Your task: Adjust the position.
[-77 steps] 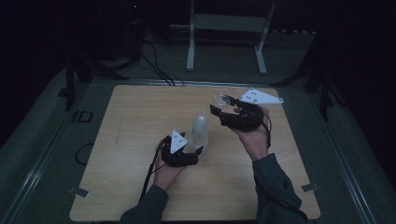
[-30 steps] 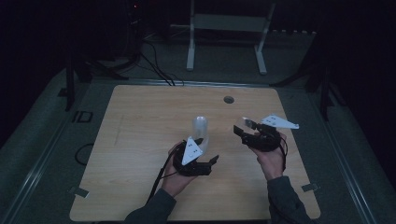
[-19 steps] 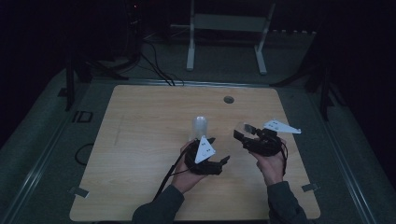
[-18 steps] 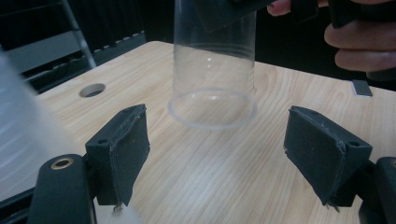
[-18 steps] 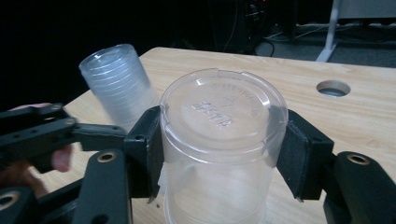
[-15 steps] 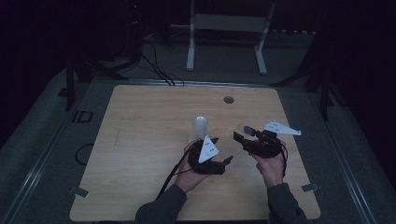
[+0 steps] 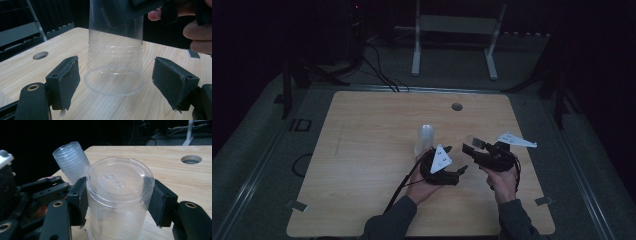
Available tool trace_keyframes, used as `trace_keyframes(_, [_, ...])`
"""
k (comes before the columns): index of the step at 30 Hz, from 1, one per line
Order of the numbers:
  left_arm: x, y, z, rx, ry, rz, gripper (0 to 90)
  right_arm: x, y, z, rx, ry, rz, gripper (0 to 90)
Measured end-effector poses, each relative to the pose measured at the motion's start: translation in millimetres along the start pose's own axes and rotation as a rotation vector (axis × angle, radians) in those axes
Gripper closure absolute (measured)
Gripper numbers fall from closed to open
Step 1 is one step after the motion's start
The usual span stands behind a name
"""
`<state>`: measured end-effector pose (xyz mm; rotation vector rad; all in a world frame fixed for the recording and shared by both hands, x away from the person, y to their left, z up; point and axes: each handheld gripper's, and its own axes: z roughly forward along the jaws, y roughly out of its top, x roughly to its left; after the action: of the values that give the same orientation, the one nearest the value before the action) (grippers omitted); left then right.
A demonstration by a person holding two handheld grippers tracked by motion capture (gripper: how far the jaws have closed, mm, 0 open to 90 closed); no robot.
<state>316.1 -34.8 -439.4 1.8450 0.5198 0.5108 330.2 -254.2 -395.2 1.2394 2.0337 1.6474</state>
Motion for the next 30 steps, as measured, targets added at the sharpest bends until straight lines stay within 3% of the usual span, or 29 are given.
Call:
trace_keyframes(20, [3.3,-4.8,11.4,-0.034,-0.004,-0.04,21.8,-6.6,-2.7,0.8,-0.02,0.122,0.104,41.5])
trace_keyframes(30, [3.4,-6.0,13.2,-0.035,-0.01,-0.04,22.6,-11.0,-5.2,2.4,-0.02,0.187,0.17,41.9])
